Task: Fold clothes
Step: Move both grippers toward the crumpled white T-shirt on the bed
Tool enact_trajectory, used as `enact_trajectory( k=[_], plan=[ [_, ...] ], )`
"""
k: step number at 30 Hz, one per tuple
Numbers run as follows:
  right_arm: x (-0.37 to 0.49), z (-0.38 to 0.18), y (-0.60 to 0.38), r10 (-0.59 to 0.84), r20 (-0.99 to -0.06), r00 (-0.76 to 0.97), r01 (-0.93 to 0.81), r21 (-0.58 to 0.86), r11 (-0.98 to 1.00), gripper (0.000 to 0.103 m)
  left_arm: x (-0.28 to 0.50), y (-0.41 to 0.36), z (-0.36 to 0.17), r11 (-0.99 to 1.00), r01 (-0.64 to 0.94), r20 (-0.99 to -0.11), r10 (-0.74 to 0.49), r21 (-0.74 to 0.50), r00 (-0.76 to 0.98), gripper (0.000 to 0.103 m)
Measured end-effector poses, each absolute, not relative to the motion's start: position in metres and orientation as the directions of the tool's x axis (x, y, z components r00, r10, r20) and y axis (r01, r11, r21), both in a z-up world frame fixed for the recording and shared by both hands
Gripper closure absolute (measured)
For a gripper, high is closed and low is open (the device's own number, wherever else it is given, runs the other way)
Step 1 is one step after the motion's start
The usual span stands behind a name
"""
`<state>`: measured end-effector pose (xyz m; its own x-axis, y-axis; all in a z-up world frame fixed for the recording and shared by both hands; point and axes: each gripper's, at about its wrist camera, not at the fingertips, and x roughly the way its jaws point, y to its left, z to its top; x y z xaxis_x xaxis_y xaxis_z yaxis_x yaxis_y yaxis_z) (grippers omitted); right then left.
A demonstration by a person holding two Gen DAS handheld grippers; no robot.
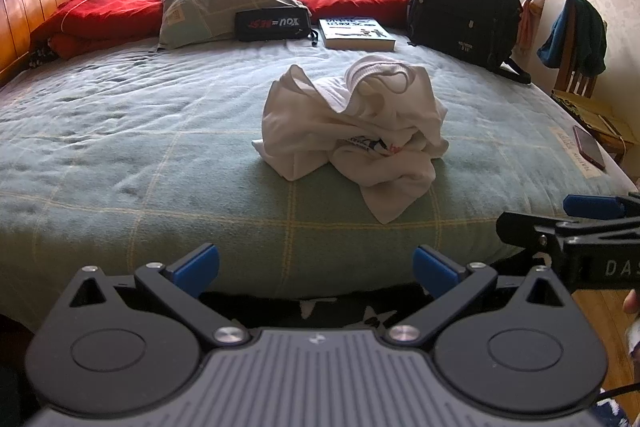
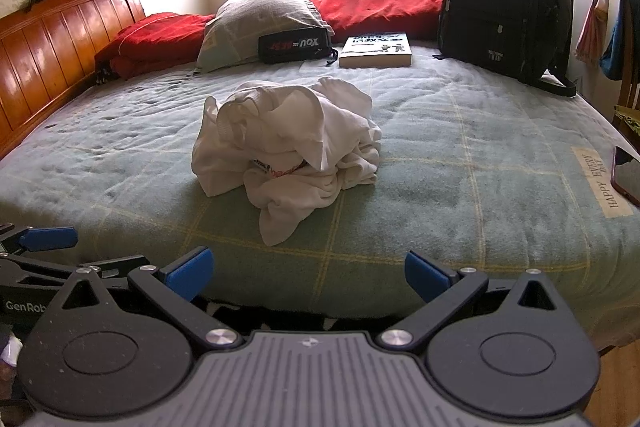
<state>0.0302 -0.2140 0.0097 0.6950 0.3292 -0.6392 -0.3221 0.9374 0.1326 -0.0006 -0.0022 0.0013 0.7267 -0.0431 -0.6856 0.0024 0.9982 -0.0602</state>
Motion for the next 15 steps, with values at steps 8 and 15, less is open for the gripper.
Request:
enact_trajectory(
  k=[8,15],
  plan=[
    [0.035,0.007,-0.213,0.331,-0.645,0.688,-0.326,0.133,0.936,0.0,0.006,-0.001,-0.002,0.996,0.013,-0.686,-0.067,-0.084,0.724,0.001],
    [0.045,0.006,-0.212,0.336,-0.648,0.683,-0.331,0.135,0.934,0.0,0.018,-0.001,-0.008,0.995,0.025,-0.699,-0.086,-0.096,0.71,0.001]
  ],
)
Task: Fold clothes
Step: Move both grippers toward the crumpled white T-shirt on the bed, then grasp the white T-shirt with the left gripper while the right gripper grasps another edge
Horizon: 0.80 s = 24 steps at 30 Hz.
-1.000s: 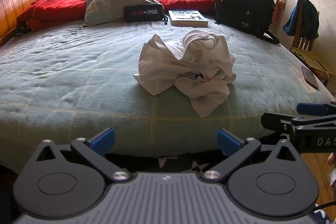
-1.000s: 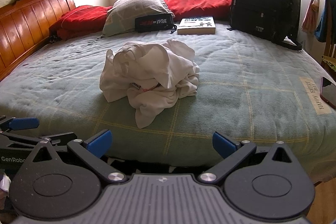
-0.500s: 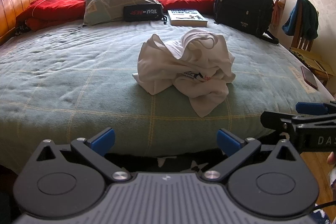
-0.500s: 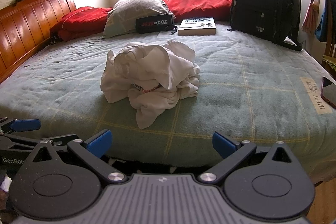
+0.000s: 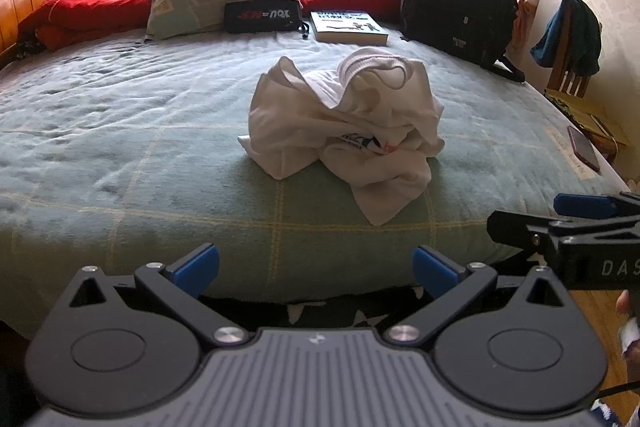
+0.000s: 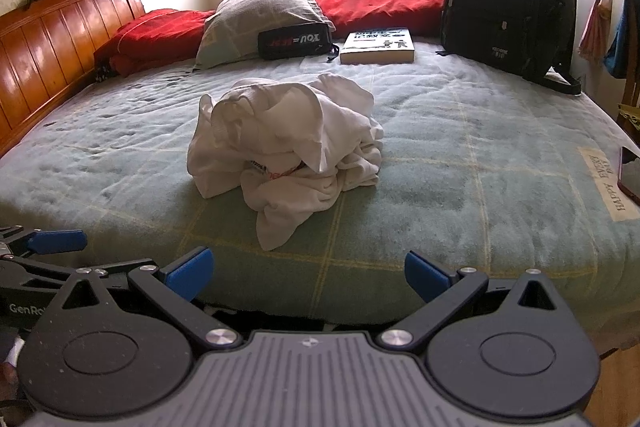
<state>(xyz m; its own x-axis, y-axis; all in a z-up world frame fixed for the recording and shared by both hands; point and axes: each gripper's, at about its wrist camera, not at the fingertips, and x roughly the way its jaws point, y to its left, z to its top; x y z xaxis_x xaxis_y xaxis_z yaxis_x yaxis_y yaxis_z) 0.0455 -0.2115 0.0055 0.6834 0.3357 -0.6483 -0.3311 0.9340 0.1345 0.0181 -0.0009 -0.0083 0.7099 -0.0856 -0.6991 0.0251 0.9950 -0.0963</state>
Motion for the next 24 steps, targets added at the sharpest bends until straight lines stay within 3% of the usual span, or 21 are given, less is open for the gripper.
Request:
enact_trajectory(
  k=[24],
  plan=[
    [0.125,-0.026,-0.203,0.367,-0.688,0.626,-0.424,0.095,0.901,0.0,0.094,0.009,-0.032,0.994,0.09,-0.74,-0.102,-0.057,0.664,0.001]
  ],
)
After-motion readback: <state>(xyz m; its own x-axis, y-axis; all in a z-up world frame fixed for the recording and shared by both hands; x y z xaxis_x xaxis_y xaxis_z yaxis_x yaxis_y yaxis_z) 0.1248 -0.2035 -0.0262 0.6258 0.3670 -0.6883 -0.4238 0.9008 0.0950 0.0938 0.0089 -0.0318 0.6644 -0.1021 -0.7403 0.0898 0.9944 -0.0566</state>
